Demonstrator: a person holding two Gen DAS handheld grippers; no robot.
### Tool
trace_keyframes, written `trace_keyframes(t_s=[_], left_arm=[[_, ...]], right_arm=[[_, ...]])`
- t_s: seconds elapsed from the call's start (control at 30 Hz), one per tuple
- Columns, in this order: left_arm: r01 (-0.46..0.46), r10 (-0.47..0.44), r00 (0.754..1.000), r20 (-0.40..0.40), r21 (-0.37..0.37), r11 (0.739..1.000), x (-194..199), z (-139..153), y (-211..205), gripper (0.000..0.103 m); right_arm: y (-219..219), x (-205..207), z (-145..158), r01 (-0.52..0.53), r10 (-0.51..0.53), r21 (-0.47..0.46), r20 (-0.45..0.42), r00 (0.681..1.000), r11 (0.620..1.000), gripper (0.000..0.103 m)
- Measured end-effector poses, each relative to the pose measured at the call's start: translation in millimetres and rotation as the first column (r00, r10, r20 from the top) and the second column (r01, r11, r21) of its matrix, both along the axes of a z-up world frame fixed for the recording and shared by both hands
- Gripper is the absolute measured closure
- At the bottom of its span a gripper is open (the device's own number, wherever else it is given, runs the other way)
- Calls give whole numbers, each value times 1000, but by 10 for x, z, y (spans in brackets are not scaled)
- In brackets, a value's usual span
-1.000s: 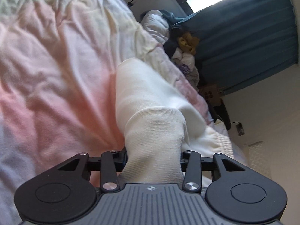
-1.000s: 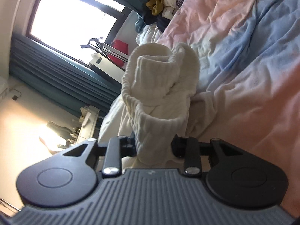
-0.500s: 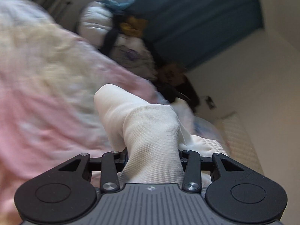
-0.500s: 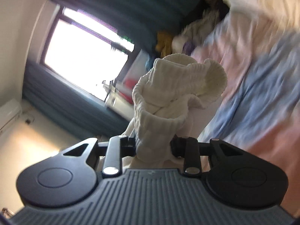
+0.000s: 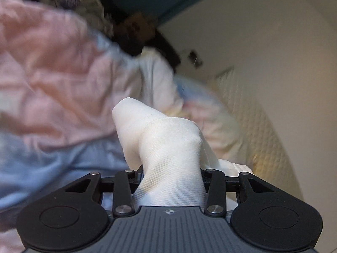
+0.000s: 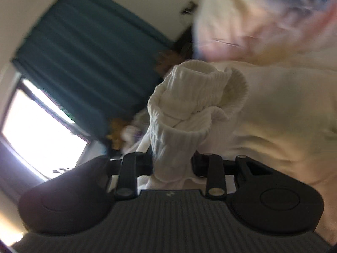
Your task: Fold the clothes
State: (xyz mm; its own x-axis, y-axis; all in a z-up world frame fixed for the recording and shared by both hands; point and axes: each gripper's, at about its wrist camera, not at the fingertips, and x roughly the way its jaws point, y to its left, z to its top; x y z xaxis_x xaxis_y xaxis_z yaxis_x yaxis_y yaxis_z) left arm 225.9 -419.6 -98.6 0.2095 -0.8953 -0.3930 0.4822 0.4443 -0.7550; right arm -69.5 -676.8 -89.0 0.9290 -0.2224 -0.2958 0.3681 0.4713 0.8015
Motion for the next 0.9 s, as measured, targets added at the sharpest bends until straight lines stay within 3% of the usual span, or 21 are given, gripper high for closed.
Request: trace_keyframes(t_s=[0.13,0.2,0.37,0.43,0.5,0.6,0.63,0.7,0.77,0.9], left_arm=[[71,-71,997,-3,51,996,56,-445,-153,58],[98,-98,995,0,72,993,86,-599,-142,53],[108,-122,989,84,157,982,68,-706,-109,37],[87,-108,988,108,187,979,-35,-608,-79,30],[69,-100,987,123,233,970,-141,-470,-44,23],[45,-95,981,166,285,957,-312,-124,129,21],[35,-93,979,183,300,953,-378,4,201,20],[2,-80,971,224,327,945,-554,240,350,6],[-41,-61,958,282,341,939,-788,508,517,0],[-85,-58,923,381,347,934,-1263,979,767,0]], right_arm=[[-40,9,-602,9,9,129,-139,990,992,69],[-35,-73,-817,16,8,159,-144,990,987,68],[-2,-74,-921,41,-17,174,-139,990,984,62],[-16,-64,-855,37,-9,177,-159,987,983,60],[23,-144,-763,43,-10,143,-224,975,989,49],[152,-212,-447,53,-45,15,-336,941,998,39],[205,-273,-358,45,-49,-18,-353,935,999,39],[313,-401,-184,27,-56,-79,-384,922,996,39],[401,-476,-9,11,-56,-119,-386,921,993,39],[678,-671,360,-10,-77,-220,-382,921,975,39]])
